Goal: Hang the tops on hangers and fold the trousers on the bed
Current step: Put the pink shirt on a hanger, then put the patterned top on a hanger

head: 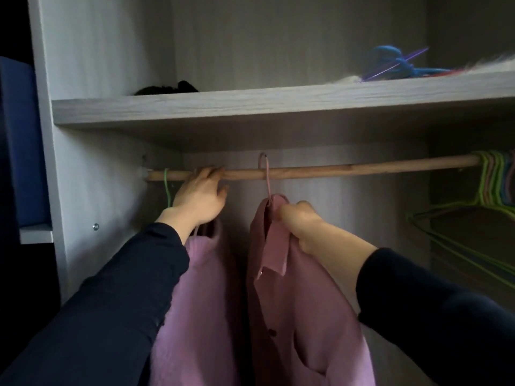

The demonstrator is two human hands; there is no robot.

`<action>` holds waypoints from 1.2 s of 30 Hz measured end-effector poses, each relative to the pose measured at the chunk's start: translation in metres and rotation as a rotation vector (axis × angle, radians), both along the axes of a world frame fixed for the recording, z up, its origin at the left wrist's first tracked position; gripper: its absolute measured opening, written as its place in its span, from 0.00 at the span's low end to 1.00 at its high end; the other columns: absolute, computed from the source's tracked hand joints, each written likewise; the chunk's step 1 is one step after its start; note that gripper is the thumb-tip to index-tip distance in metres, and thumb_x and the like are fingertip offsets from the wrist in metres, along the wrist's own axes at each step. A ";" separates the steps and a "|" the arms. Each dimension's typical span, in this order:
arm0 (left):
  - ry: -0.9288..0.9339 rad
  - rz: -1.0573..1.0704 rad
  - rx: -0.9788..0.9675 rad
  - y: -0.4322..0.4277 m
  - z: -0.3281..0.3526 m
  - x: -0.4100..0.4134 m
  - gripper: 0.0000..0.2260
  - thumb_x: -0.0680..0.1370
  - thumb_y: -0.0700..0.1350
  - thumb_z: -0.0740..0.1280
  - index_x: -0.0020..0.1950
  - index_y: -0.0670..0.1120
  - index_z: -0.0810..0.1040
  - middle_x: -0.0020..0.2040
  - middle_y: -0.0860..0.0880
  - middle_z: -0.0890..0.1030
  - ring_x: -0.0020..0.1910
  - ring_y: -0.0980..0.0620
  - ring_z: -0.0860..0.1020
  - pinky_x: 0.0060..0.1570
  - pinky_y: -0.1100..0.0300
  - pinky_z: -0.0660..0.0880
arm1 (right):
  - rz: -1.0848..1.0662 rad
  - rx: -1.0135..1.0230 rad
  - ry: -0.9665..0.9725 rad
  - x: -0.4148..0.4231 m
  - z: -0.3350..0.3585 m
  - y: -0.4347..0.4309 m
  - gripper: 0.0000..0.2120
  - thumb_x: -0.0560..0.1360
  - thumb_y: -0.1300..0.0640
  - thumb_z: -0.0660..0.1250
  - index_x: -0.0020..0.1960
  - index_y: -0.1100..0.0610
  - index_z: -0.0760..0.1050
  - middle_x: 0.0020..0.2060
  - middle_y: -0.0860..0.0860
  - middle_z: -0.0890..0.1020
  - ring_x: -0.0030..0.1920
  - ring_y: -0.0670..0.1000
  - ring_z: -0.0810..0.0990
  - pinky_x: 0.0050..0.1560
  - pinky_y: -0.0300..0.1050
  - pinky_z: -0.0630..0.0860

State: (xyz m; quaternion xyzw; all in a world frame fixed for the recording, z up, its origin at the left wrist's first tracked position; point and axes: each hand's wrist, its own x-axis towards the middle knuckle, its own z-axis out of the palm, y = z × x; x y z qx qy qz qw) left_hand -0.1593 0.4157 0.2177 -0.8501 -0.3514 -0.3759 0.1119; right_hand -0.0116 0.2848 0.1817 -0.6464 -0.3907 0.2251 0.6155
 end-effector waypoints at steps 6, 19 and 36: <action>-0.044 -0.049 0.010 0.008 0.004 -0.002 0.20 0.82 0.47 0.56 0.75 0.48 0.66 0.75 0.47 0.66 0.72 0.44 0.65 0.72 0.53 0.60 | -0.057 -0.011 0.007 -0.024 -0.036 0.041 0.16 0.79 0.58 0.58 0.63 0.66 0.68 0.56 0.62 0.77 0.55 0.61 0.78 0.58 0.56 0.77; -0.165 -0.019 -0.058 -0.022 0.014 0.021 0.15 0.82 0.49 0.55 0.58 0.46 0.78 0.57 0.39 0.79 0.55 0.38 0.76 0.54 0.51 0.71 | 0.006 -0.048 -0.494 0.012 -0.035 0.020 0.19 0.81 0.45 0.57 0.42 0.59 0.74 0.37 0.53 0.78 0.37 0.53 0.77 0.38 0.44 0.71; 0.012 -0.226 0.142 -0.103 -0.019 0.235 0.28 0.81 0.51 0.55 0.79 0.49 0.49 0.74 0.42 0.59 0.75 0.42 0.51 0.74 0.45 0.41 | -0.801 -0.508 -1.551 0.244 -0.021 -0.160 0.16 0.77 0.50 0.61 0.61 0.57 0.70 0.59 0.54 0.76 0.61 0.57 0.74 0.55 0.50 0.71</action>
